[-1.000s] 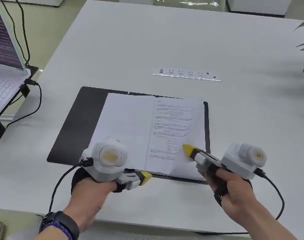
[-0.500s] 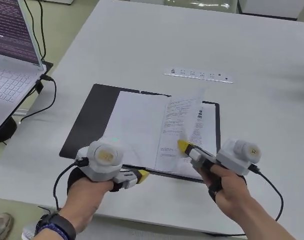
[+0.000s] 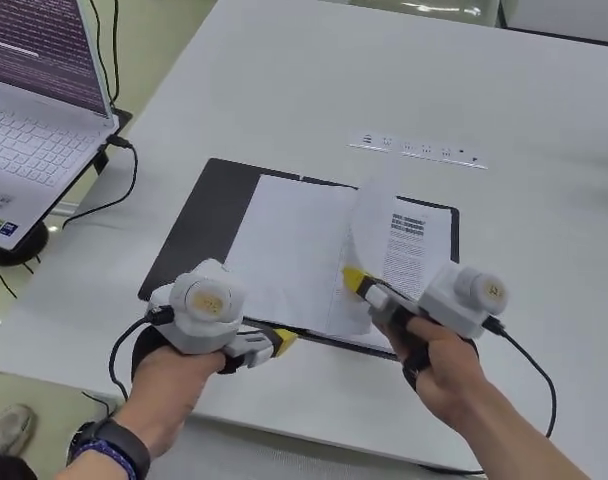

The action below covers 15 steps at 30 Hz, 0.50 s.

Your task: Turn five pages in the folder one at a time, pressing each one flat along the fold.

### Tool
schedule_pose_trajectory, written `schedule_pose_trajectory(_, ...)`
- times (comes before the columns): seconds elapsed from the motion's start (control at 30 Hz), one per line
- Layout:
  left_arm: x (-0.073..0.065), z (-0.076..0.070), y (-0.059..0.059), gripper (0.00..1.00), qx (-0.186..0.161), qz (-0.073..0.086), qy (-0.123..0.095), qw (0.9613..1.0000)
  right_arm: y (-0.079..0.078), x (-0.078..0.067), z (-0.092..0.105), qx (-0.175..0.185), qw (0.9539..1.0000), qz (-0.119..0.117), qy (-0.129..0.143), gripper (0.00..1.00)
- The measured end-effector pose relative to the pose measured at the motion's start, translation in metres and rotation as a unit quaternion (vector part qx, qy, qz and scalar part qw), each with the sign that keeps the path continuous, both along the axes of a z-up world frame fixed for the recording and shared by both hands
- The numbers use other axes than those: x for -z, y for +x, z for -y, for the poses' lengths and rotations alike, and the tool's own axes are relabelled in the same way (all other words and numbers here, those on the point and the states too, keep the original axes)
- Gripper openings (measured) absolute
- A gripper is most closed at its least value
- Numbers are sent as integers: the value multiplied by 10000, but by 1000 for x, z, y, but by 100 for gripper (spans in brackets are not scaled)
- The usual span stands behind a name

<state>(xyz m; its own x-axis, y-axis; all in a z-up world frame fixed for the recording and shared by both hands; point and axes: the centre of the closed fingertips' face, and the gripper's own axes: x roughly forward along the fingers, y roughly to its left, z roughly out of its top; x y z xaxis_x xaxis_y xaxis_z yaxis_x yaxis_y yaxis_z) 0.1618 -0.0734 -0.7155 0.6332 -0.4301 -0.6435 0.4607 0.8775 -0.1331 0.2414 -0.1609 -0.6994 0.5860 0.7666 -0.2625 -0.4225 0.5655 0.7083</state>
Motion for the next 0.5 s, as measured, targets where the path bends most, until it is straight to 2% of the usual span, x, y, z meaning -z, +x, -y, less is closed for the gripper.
schedule_pose_trajectory(0.5, -6, -31, 2, 58, -293, 78, -81, 9995, -1, -3, -48, -376, 9993, -21, 1, 0)
